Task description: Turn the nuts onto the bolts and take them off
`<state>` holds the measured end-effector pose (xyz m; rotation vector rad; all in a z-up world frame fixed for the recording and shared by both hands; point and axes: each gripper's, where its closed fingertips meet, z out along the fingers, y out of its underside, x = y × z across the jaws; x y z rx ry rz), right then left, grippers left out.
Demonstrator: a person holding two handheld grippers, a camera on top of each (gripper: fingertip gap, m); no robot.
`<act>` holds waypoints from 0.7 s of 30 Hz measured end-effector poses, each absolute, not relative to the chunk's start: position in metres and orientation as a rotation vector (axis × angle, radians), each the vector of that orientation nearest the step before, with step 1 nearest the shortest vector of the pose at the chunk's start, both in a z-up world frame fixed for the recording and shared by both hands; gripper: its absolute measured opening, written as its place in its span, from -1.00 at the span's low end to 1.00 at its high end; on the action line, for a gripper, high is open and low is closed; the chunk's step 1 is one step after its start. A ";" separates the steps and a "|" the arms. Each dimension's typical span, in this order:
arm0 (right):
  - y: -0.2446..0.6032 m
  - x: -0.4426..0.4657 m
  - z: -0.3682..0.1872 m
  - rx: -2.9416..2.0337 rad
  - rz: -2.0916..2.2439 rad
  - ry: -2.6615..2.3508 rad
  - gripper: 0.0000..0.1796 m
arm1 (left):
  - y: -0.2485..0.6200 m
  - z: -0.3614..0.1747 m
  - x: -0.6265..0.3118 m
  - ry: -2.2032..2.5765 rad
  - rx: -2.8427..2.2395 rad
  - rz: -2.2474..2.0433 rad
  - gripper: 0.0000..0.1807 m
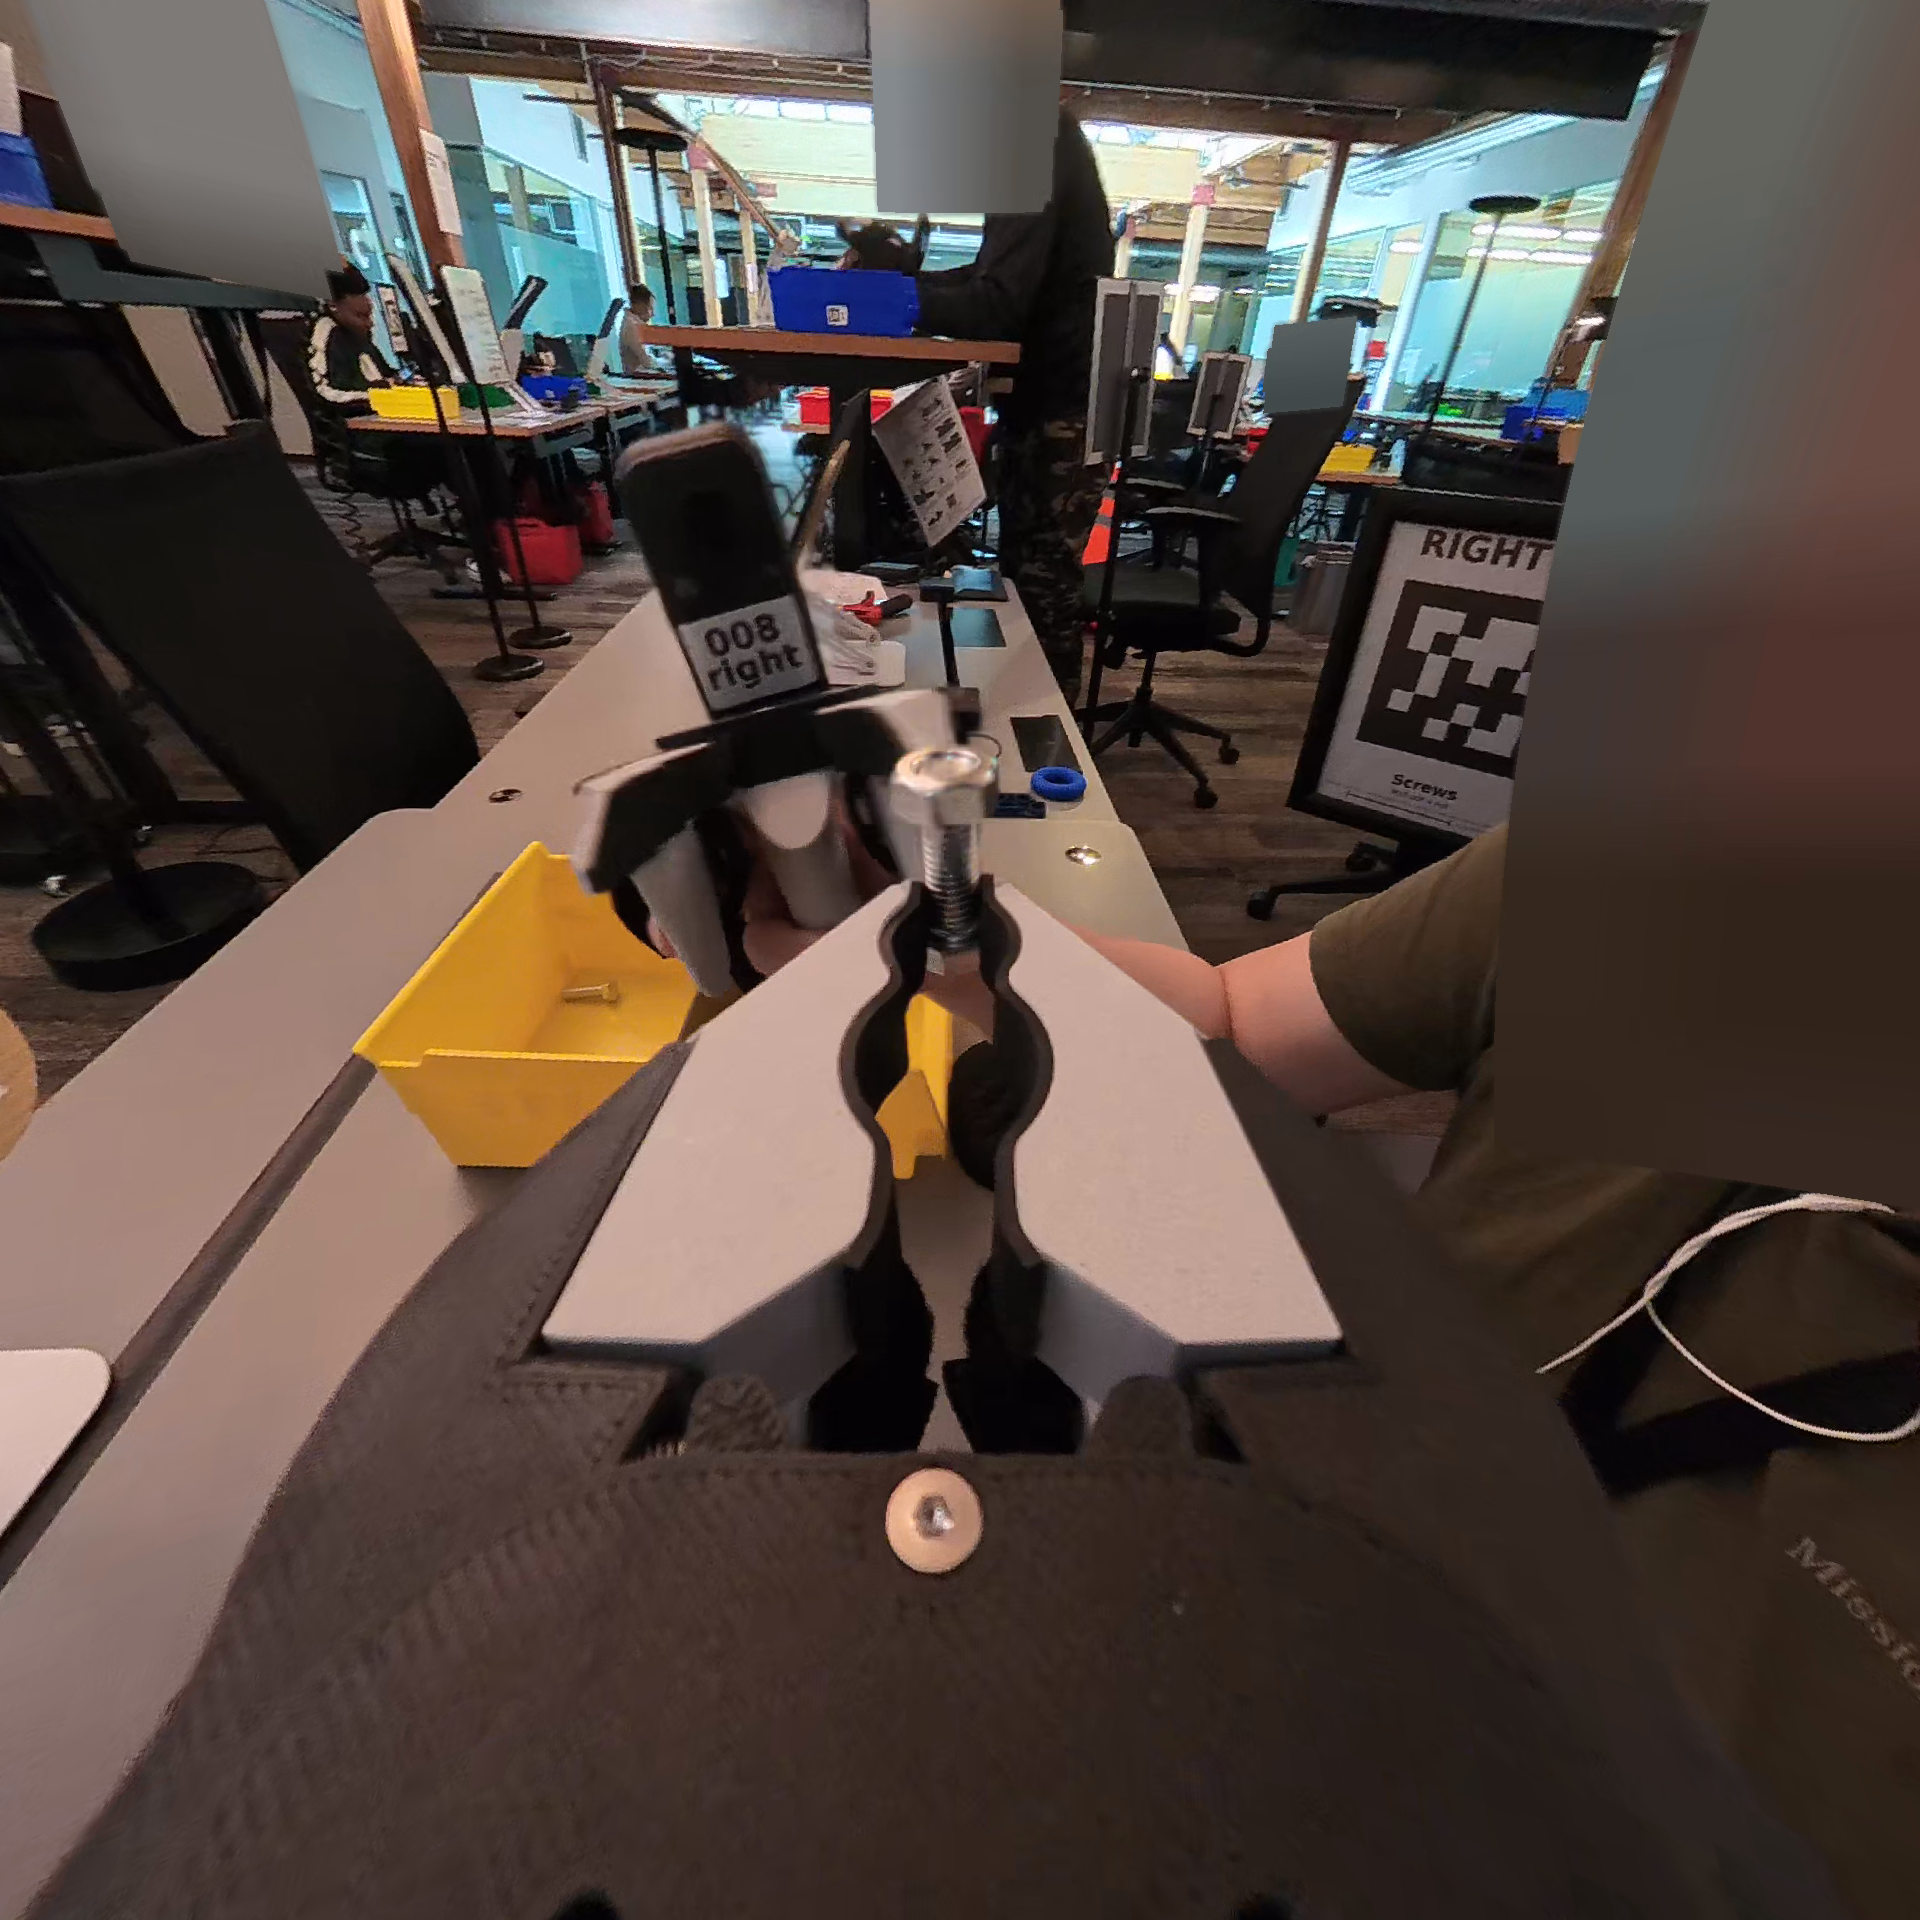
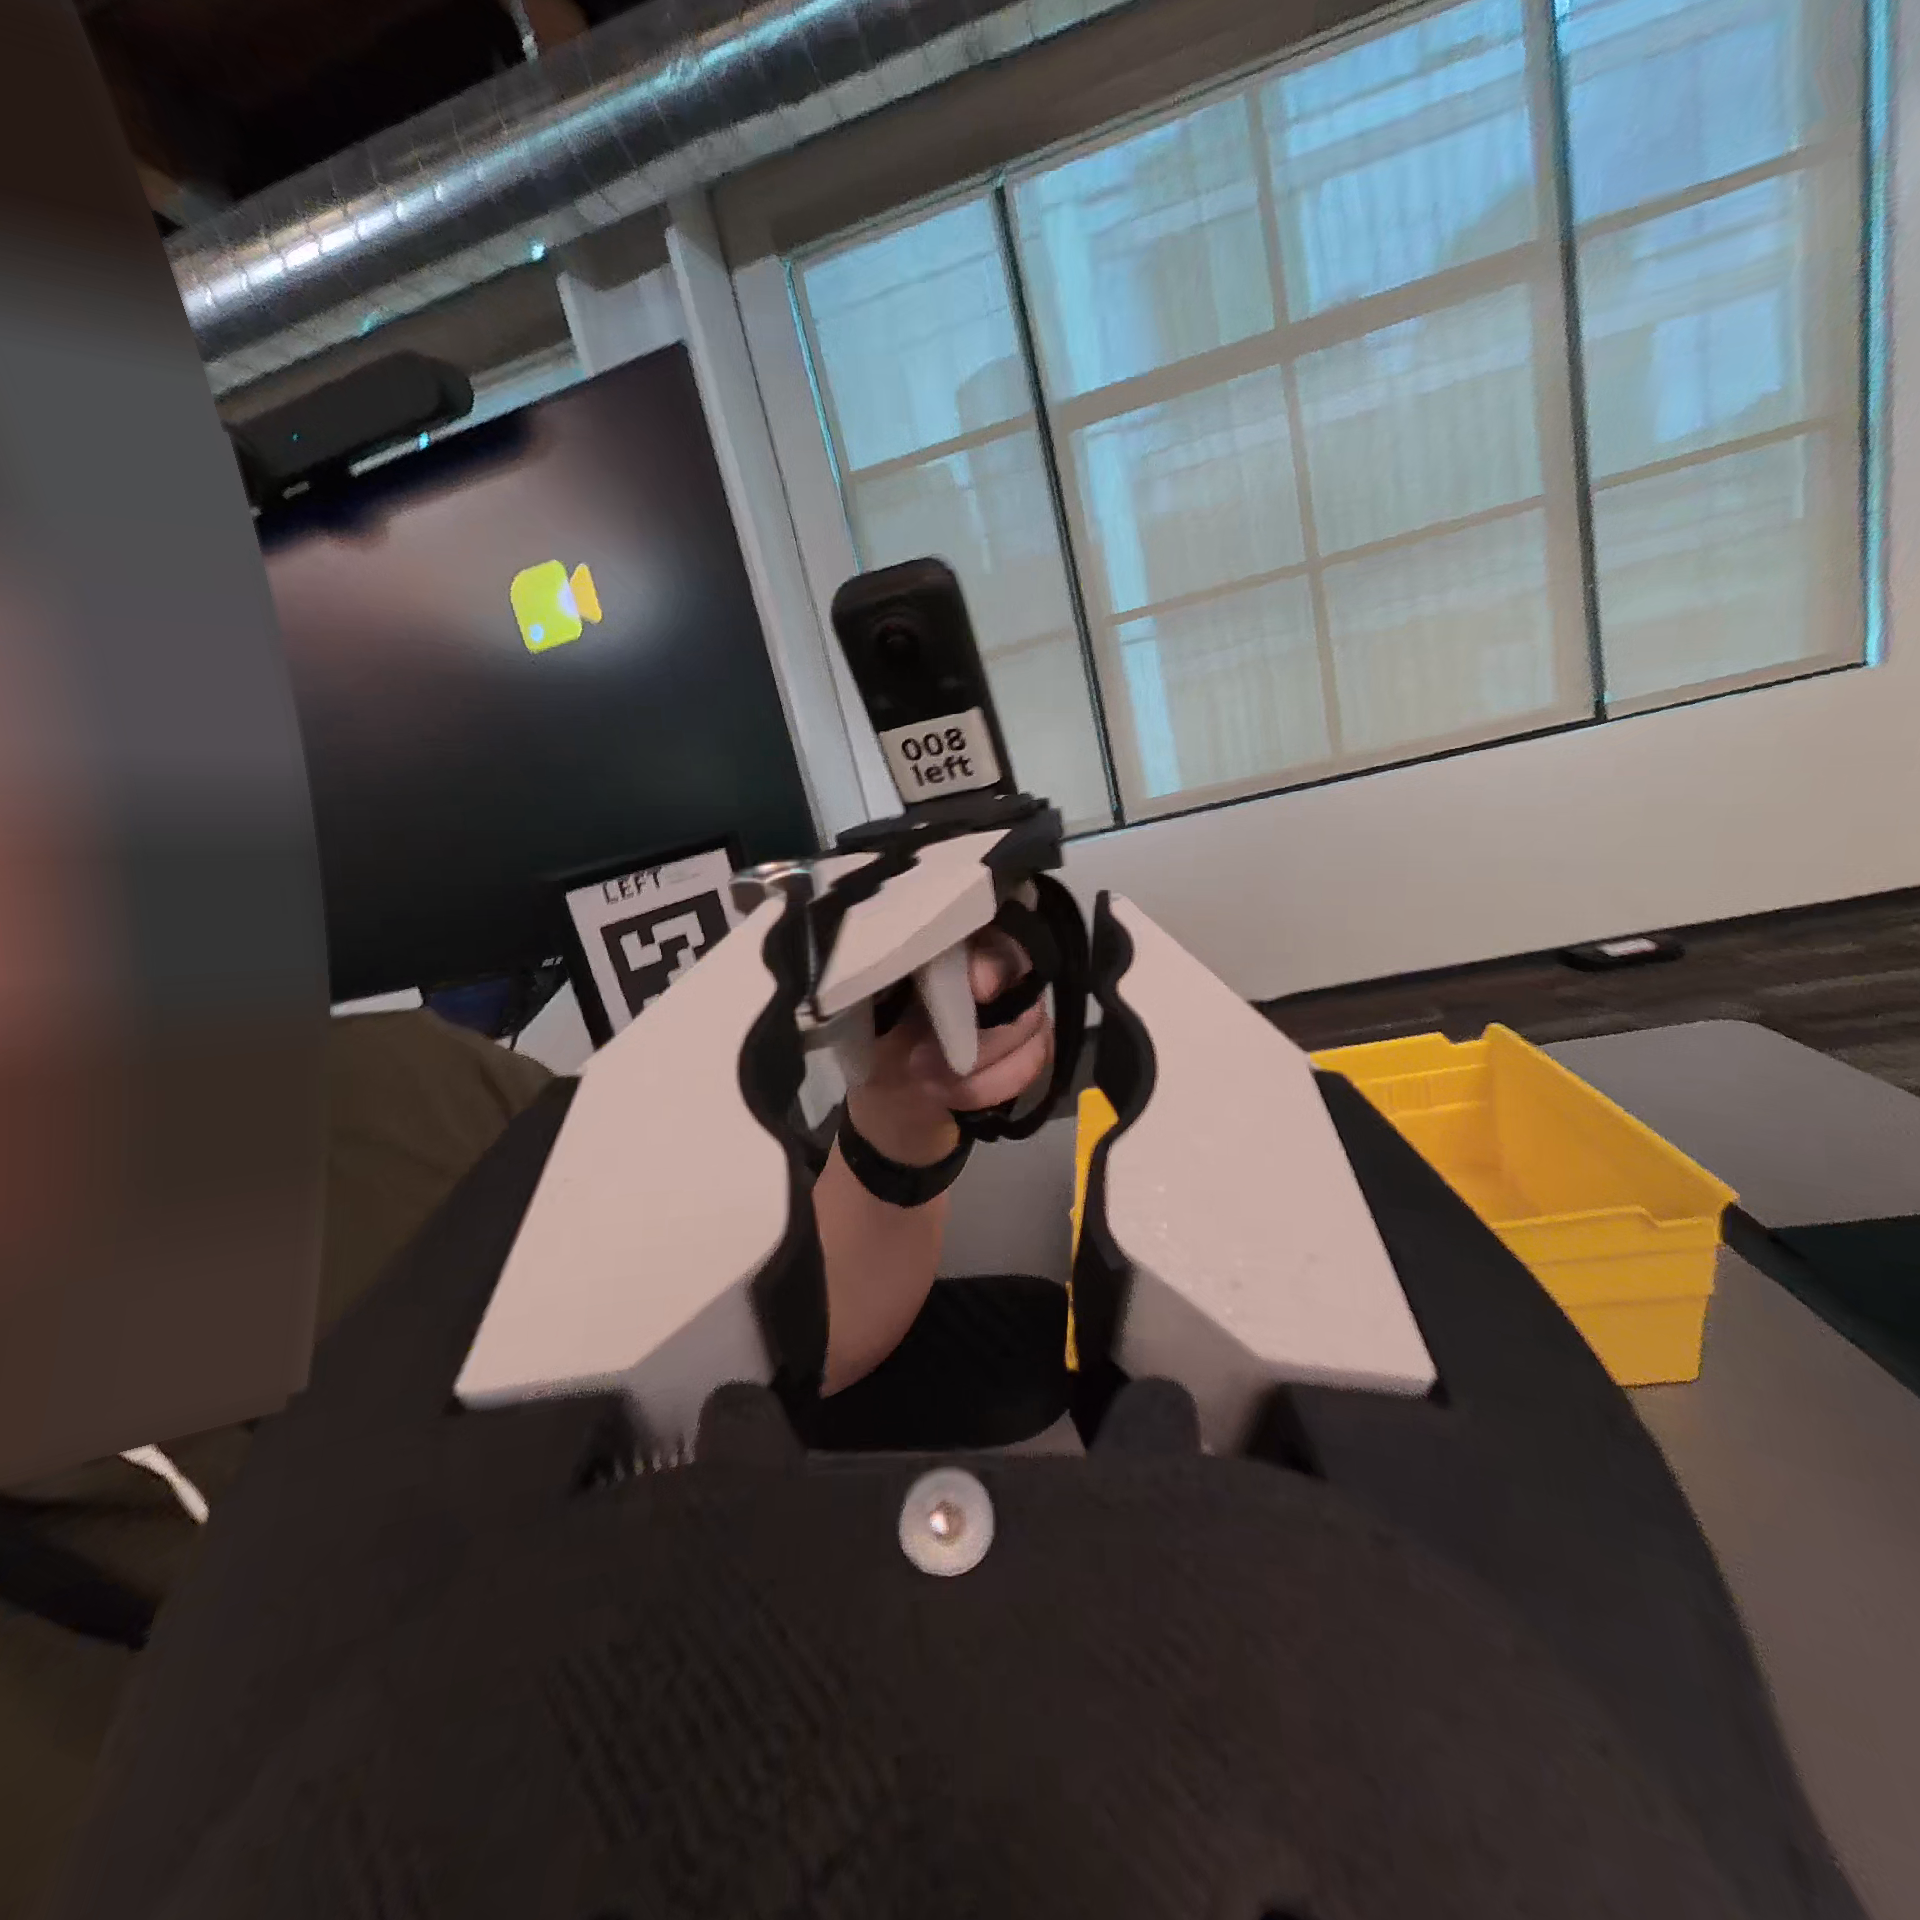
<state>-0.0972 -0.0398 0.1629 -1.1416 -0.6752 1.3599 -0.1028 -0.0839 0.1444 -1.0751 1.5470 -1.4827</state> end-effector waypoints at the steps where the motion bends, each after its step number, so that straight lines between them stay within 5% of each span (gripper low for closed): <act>1: -0.039 -0.093 0.165 -1.130 1.363 -0.661 -0.42 | -0.086 0.146 -0.104 1.553 -1.066 -1.495 -0.92; 21: -0.066 -0.113 0.168 -1.120 1.302 -0.818 -0.38 | -0.086 0.145 -0.104 1.555 -1.069 -1.506 -0.92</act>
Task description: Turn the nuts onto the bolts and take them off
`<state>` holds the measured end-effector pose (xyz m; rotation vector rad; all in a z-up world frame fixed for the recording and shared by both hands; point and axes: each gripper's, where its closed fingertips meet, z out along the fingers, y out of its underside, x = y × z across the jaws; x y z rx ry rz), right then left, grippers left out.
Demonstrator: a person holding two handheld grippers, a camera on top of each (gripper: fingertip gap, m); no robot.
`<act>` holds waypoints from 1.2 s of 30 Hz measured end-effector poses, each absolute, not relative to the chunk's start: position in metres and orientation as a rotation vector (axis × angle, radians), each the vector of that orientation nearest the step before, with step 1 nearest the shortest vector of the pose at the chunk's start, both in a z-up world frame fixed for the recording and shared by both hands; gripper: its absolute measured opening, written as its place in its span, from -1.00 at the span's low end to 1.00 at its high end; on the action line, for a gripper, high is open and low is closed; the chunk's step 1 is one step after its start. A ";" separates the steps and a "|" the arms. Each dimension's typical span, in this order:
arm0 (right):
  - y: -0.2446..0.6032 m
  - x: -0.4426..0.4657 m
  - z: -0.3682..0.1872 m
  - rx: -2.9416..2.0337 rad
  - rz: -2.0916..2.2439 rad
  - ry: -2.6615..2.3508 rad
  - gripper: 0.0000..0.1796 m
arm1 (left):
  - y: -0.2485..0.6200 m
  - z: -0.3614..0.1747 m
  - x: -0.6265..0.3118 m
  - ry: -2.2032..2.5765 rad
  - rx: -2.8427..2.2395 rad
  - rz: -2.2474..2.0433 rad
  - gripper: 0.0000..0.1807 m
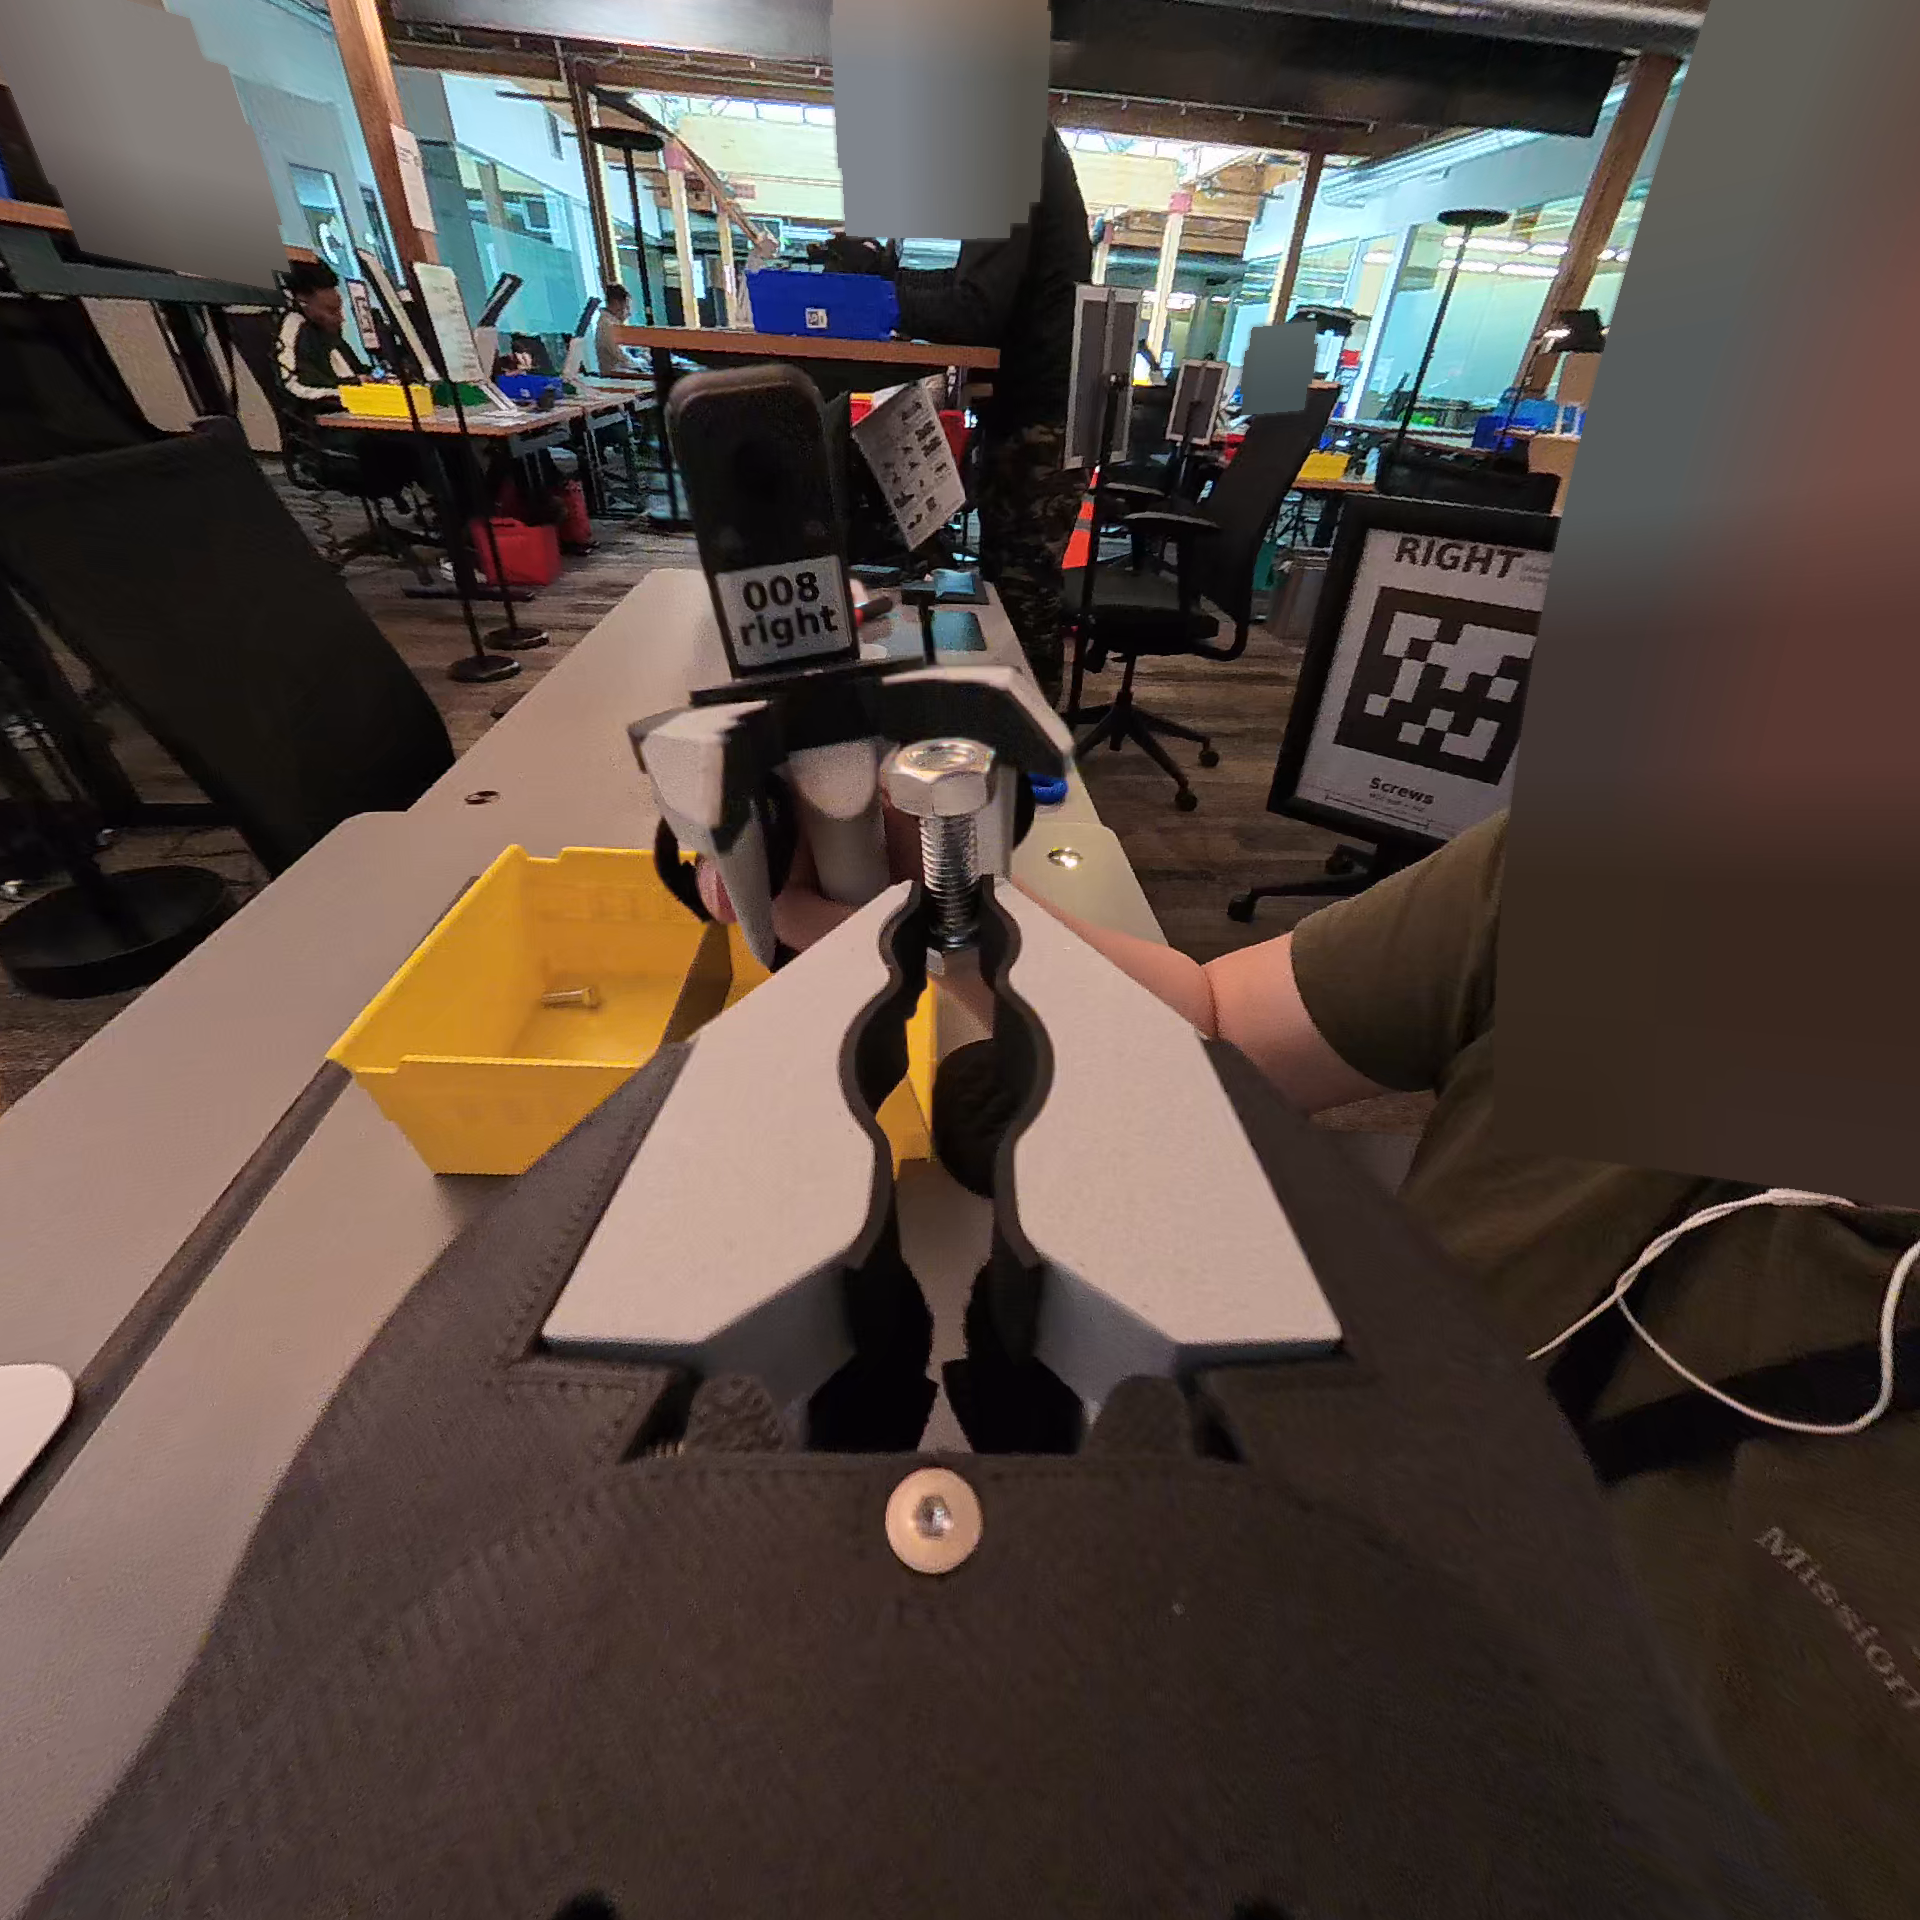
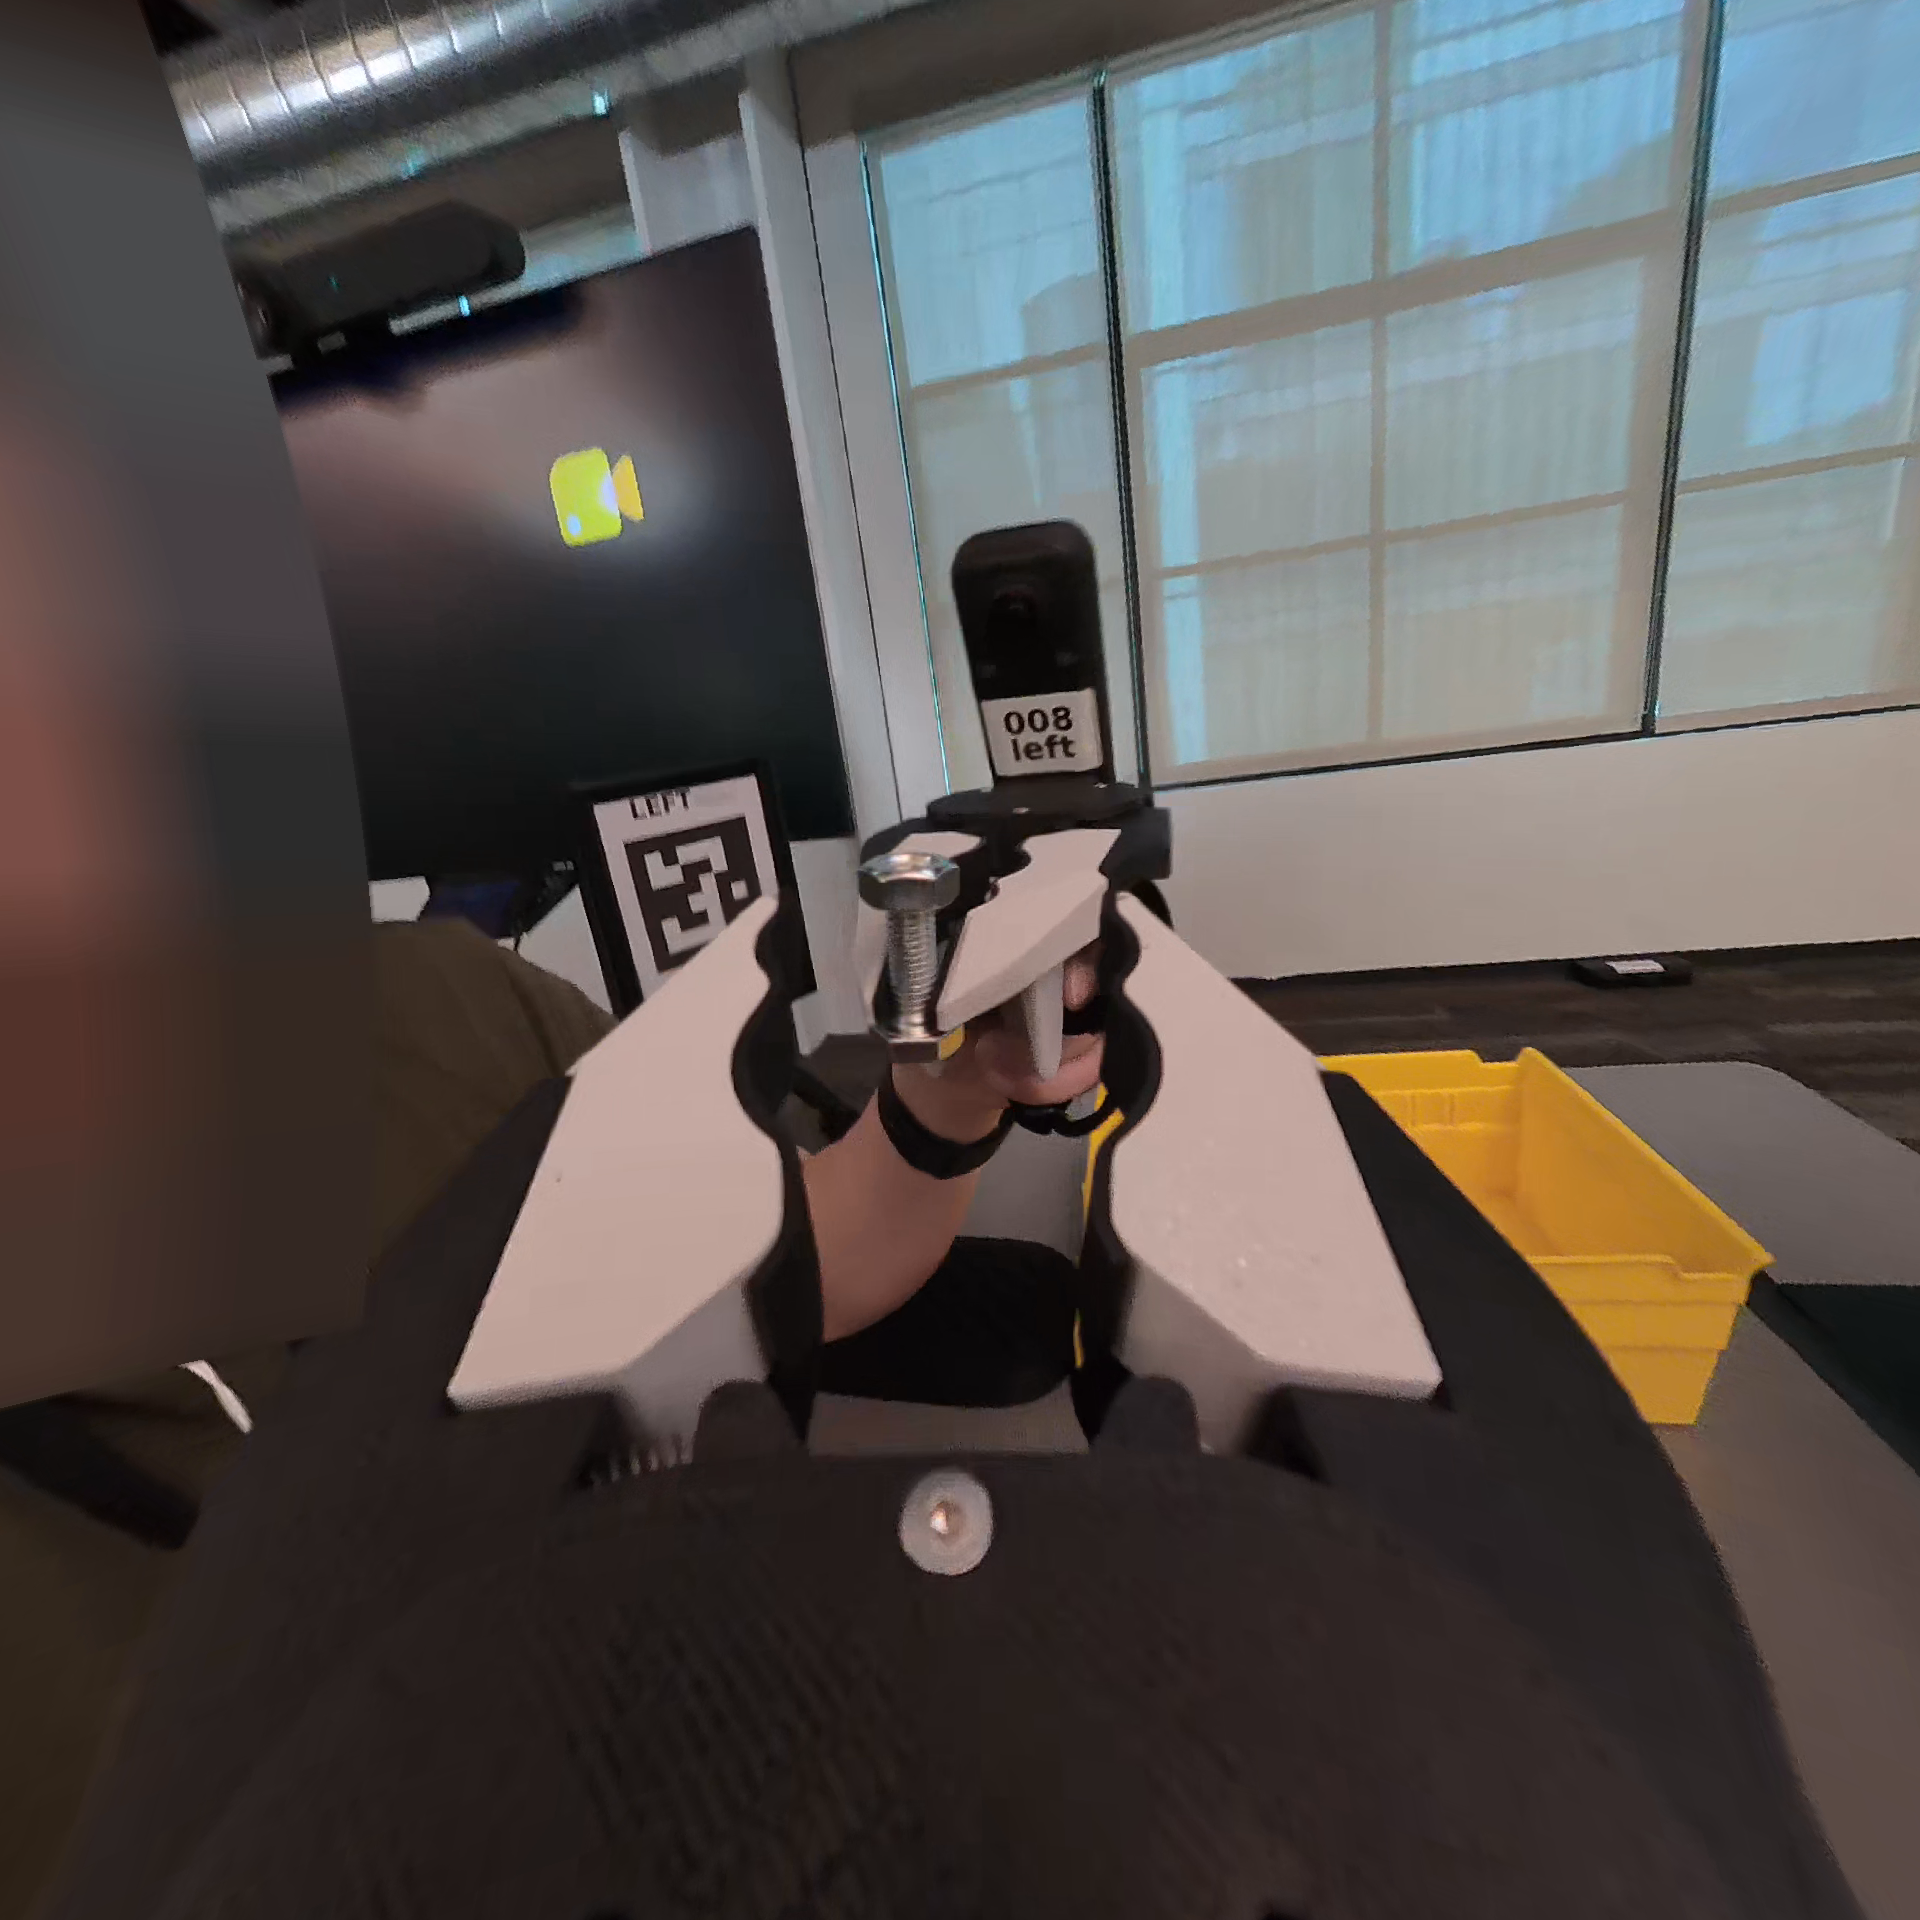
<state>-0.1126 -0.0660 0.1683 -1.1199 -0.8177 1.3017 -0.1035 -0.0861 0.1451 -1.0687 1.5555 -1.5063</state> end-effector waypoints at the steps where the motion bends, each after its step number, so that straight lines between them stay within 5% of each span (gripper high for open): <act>1: -0.066 -0.118 0.166 -1.127 1.288 -0.827 -0.38 | -0.088 0.145 -0.103 1.559 -1.066 -1.522 -0.92; 36: -0.064 -0.108 0.166 -1.139 1.299 -0.814 -0.37 | -0.095 0.140 -0.099 1.599 -1.052 -1.521 -0.92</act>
